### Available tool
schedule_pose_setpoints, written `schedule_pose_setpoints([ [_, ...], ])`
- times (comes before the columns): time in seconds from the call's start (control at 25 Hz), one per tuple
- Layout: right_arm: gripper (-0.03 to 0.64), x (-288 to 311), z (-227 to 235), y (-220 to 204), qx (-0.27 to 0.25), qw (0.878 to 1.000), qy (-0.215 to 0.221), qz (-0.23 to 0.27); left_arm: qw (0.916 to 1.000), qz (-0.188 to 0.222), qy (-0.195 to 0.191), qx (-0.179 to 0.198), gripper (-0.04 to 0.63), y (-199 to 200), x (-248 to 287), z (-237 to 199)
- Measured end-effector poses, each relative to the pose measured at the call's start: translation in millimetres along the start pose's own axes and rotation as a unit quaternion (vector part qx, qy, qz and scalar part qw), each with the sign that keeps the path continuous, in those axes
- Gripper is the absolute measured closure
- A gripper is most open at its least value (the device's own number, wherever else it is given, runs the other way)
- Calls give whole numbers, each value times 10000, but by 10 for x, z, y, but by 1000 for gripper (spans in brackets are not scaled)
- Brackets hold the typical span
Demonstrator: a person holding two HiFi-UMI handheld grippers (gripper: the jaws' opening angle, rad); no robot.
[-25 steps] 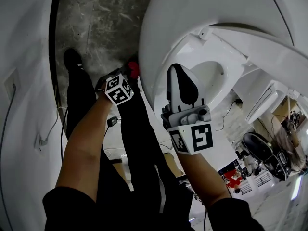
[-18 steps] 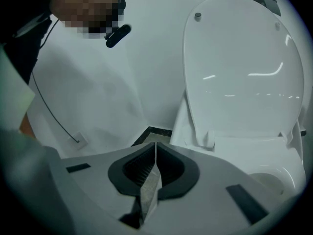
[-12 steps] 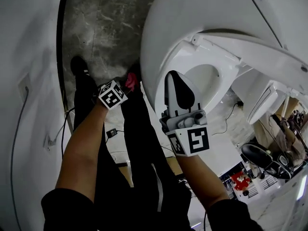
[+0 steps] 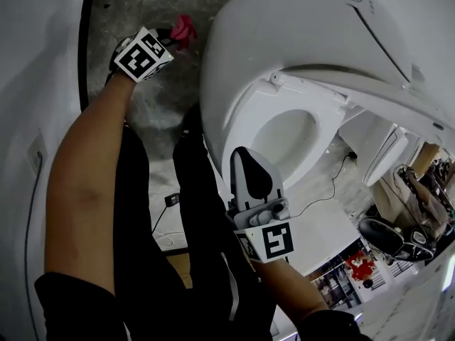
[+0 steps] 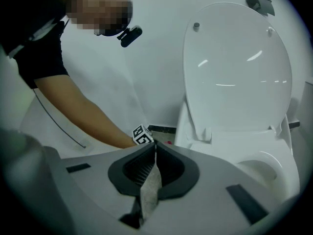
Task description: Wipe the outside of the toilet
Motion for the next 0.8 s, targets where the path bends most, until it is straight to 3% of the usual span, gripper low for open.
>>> schedule_pose_setpoints([
  [0.24,580,238,22,-42,-103,9993,-348,65,9951,-452,-171,863,532,338,458,-403],
  [0.48,580,465,90,19,62,9985,-514,199,9875,-701,-533,1306,532,221,854,-444],
  [0.8,580,523,204,28,25,9980,-620,147,9854,-552,-472,1542,534,182,991,-315],
])
Point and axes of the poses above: the fingertips, and each gripper's own axes: x forward along the fingers, z to its right, y out of its top, the point moved 7 cm from there along -x, backward along the fingers, and after that the axes turned 9 degrees about -y, right-handed, at the moved point
